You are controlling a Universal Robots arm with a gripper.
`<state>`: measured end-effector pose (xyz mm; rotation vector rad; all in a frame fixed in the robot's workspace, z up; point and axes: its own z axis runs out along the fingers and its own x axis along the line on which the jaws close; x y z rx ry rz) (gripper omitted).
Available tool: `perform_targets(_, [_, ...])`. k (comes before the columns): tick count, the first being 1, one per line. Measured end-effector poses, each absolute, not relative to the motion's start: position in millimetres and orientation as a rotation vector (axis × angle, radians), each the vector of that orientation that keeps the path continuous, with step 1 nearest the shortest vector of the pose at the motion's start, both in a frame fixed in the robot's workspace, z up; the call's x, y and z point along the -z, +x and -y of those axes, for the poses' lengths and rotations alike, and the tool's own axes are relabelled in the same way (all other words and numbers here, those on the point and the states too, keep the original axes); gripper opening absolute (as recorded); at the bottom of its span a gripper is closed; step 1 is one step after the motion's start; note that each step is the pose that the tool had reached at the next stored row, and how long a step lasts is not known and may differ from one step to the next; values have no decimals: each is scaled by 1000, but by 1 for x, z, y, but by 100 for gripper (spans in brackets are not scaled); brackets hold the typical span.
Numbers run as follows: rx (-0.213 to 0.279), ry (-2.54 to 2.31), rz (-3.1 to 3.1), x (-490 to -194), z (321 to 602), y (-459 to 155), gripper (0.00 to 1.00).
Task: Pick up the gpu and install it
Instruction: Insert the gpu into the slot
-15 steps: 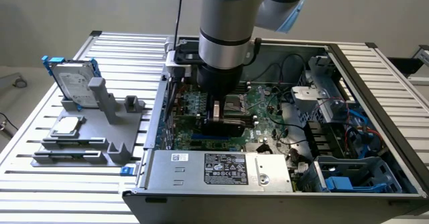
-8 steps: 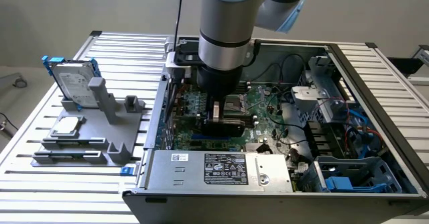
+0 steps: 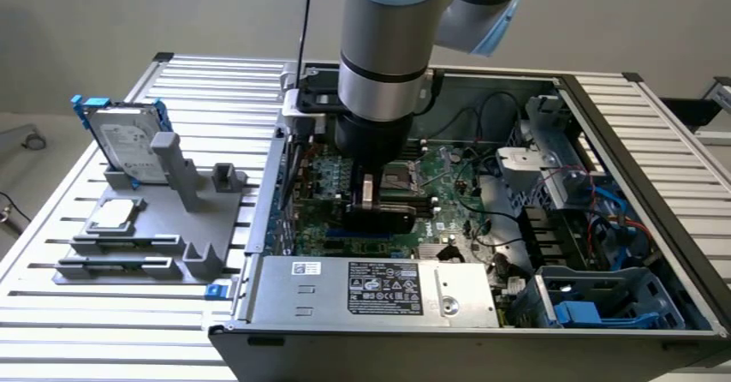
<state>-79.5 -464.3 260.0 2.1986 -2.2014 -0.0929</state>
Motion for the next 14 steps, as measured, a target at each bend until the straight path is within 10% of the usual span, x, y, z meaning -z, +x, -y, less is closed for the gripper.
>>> perform_targets(14, [102, 2221, 2179, -257, 464, -79, 26])
